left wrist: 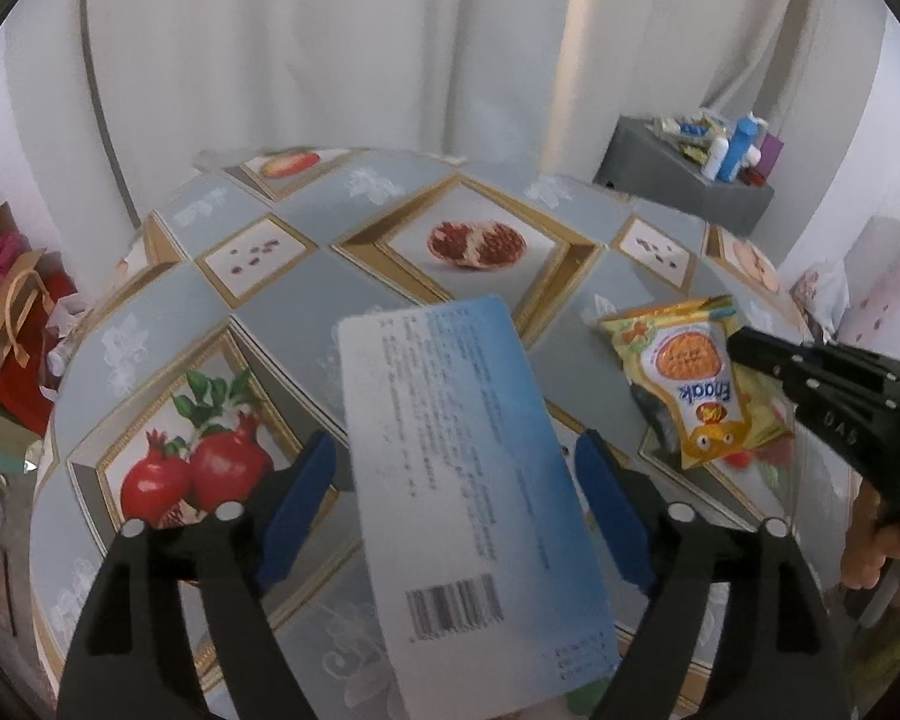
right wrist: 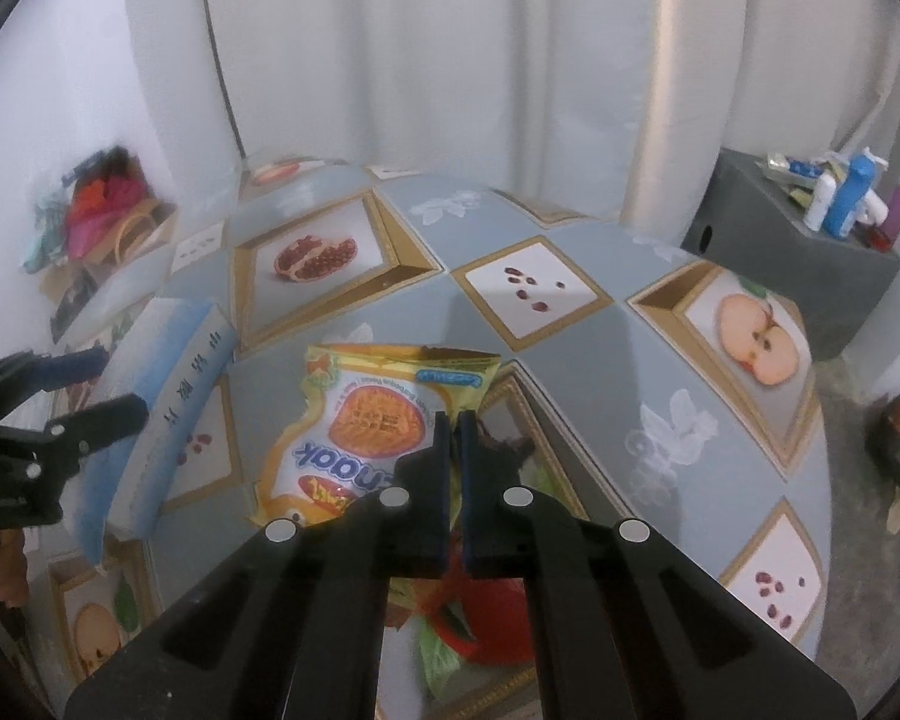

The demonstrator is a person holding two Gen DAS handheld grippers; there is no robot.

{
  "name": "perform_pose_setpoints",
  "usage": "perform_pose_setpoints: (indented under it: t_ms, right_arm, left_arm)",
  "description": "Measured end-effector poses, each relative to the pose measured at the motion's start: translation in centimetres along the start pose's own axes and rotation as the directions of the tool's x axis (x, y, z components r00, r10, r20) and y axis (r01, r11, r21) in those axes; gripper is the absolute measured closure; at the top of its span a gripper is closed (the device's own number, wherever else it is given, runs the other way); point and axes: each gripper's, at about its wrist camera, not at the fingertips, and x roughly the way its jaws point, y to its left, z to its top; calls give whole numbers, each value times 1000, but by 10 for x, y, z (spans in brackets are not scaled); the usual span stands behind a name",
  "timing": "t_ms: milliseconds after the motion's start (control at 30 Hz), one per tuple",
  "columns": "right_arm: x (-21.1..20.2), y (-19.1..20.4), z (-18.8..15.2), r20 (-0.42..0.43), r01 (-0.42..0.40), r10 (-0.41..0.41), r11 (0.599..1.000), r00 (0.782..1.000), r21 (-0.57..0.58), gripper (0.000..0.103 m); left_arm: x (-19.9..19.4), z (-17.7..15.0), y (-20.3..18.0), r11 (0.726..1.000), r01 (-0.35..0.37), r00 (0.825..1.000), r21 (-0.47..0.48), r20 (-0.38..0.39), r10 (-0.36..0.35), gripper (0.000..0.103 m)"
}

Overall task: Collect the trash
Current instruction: 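Lift the blue box and Enaak packet and carry them over the wastebasket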

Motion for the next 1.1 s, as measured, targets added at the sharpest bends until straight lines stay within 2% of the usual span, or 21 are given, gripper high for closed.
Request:
perform_pose_setpoints:
  t_ms: [167,233,300,567,867,1100]
  right_arm:
    - [-8,-3,-6,5,1,-1,1000,1000,11,102]
    - [-10,-5,-7,9,-1,1,1000,1000,16,102]
    - [-14,-6,-9,15,-4,4,1000,1000,24,102]
    - [-34,-12,-17,35,-11,10,999,999,51,102]
    - [-74,-14,-29,76,-2,-4,997,997,75,102]
    - [-131,-21,-46,128,13,-27,994,991,108,102]
  left_arm:
    - [7,-4,-4,999,-32,998,6,-44,33,20]
    - [6,-5,-2,999,-41,998,-3,-41,41,20]
    - [4,-6,-3,999,-49,998,4,-30,49,28]
    - [-8,-12,-7,999,-52,999,8,-6,52,29]
    - [-50,-24,-27,1000,-17,999,9,49,16,29]
    - [-94,-43,-59,998,10,997,61,78,-15,29]
